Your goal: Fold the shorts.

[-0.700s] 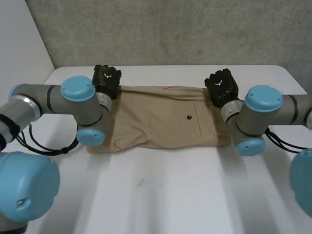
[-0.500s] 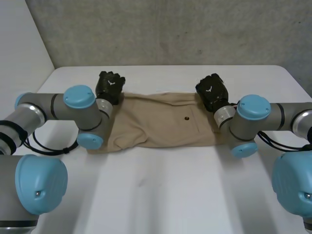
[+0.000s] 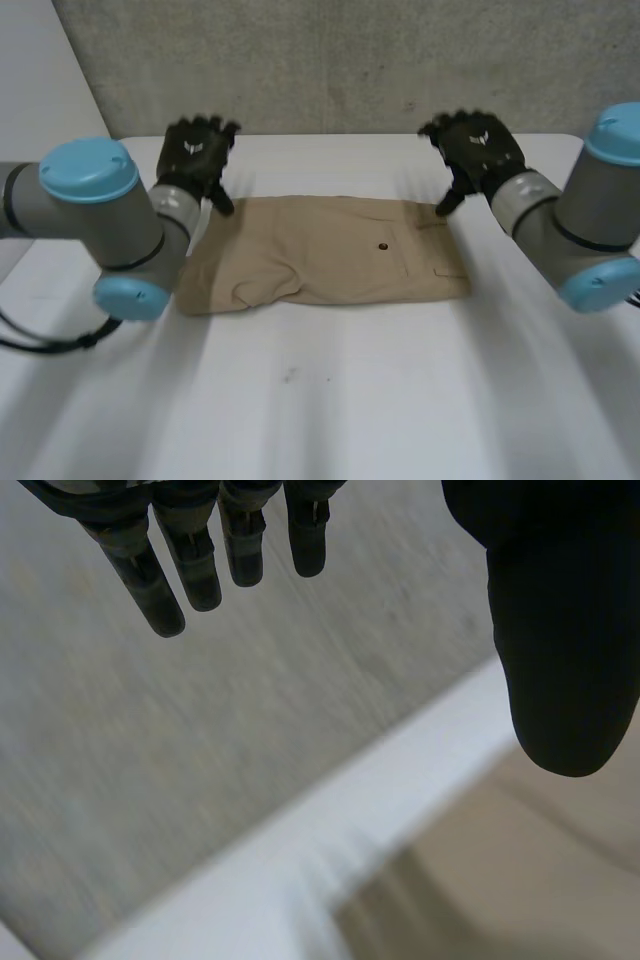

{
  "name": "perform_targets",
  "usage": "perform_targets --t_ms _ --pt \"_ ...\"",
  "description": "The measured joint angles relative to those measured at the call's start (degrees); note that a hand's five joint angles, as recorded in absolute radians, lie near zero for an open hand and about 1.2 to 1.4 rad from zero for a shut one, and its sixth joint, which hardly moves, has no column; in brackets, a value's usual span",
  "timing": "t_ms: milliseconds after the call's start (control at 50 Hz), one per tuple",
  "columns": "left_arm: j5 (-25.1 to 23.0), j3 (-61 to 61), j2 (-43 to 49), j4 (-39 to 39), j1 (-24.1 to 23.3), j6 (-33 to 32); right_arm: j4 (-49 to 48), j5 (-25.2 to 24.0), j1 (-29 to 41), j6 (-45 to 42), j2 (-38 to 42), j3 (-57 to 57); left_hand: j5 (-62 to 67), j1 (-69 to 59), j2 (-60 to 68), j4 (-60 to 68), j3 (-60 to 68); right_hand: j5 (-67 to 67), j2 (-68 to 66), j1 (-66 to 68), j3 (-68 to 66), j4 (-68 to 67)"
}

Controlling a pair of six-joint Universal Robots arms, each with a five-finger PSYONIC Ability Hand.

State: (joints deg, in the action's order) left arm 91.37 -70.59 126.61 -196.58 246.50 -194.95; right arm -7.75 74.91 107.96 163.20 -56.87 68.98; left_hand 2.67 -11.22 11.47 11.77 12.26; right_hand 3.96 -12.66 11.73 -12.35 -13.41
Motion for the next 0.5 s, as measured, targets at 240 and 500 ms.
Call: perform_targets --t_ms 240,500 --pt "0.18 -6.64 0.57 7.46 0.52 4.06 8.39 -3.62 -2.67 0.33 -0.1 8.13 0.0 0.0 0.08 0.05 0.0 6.01 -7.14 5.6 -7.89 -6.92" --pt "3.32 -2.55 8.26 7.0 2.59 2.07 -0.04 -2.23 -2.68 -1.8 6.32 12.09 0.26 -3.01 2.85 2.64 1.79 19.19 -22.22 17.78 -22.38 -21.02"
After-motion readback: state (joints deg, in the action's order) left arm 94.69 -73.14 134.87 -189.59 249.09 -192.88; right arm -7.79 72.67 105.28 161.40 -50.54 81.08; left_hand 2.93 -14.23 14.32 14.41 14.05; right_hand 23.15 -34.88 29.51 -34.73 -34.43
